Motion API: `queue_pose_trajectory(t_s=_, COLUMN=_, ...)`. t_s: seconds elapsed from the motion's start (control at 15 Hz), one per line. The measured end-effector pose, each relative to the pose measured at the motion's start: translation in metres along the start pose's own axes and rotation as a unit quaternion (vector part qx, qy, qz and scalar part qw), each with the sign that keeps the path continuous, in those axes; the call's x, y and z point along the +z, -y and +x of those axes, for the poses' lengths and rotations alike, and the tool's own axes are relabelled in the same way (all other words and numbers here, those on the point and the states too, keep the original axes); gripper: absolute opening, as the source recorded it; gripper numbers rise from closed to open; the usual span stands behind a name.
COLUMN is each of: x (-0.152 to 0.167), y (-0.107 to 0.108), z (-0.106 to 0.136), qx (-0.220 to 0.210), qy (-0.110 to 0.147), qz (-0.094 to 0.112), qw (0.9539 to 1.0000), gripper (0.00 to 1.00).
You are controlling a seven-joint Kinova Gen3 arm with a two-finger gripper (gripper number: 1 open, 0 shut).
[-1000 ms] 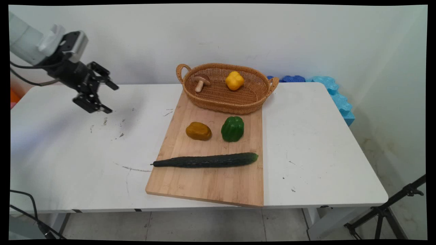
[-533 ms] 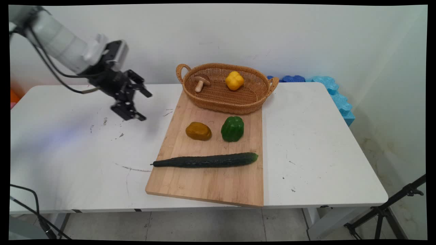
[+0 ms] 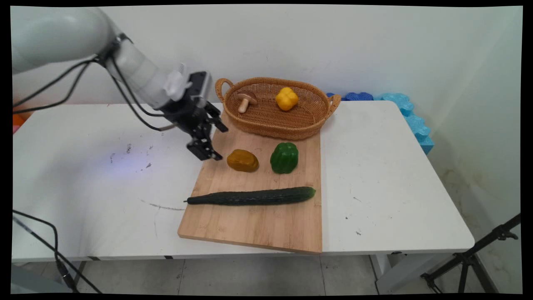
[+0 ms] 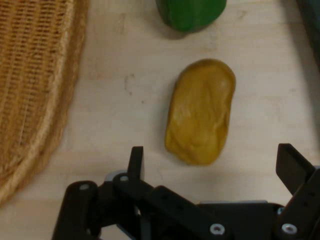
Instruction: Pick up the potato from the cutting board
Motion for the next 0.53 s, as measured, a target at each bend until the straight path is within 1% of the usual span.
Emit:
queue_pose_trajectory(t_s=0.33, x=0.049, y=0.004, z=0.018, qx=0.011, qy=0.007, qz=-0.004, qw=0.9999, gripper=1.0)
queue_pose_trajectory(t_s=0.53, x=0.066, y=0.005, z=0.023, qx=0.013, qy=0.011, qz=-0.006, qw=0.9998, gripper=1.0)
